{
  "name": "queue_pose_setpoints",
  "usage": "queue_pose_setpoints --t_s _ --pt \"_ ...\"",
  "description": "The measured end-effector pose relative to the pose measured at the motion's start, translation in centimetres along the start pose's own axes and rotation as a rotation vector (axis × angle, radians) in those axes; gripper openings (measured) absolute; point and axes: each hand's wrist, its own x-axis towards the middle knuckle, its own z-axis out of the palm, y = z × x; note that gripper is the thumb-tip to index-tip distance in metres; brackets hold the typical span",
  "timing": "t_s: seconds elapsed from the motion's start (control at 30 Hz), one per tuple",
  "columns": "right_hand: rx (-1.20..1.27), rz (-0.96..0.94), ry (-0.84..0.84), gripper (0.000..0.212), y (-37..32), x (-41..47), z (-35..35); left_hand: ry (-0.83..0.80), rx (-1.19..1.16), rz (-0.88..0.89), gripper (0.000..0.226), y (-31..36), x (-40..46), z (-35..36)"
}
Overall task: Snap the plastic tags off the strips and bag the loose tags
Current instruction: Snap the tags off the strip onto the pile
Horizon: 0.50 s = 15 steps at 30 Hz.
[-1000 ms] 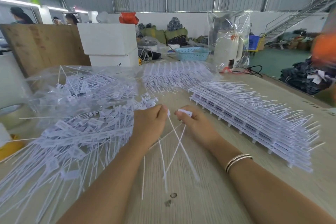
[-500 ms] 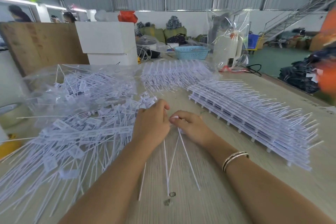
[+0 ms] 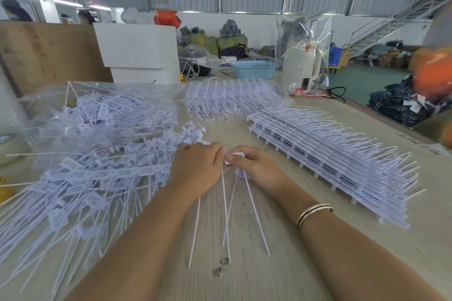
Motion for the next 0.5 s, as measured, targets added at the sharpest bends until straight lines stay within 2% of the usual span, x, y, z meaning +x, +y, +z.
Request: queue_pose_setpoints --t_s 0.07,0.13,0.2,0.3,0.5 --pt "0.025 -0.004 0.025 0.017 0.0 0.0 -0.1 -0.029 0.035 -0.042 0.042 -0.4 0.1 -0.3" --pt "0.033 0.020 0.030 0.013 0.1 0.0 -0.1 -0.053 -0.080 -0.083 0.050 -0.7 0.1 -0.3" --pt "0.036 0.005 0.041 0.012 0.1 0.0 0.0 -0.043 -0.270 -0.136 0.049 -0.6 0.2 -0.2" --pt "0.018 -0.124 0.092 0.014 -0.1 0.0 0.3 0.004 -0.487 -0.220 0.045 -0.3 0.5 -0.2" --pt "0.090 -0.145 0.153 0.017 -0.1 0.1 0.6 0.051 -0.728 -0.275 0.046 0.3 0.5 0.2"
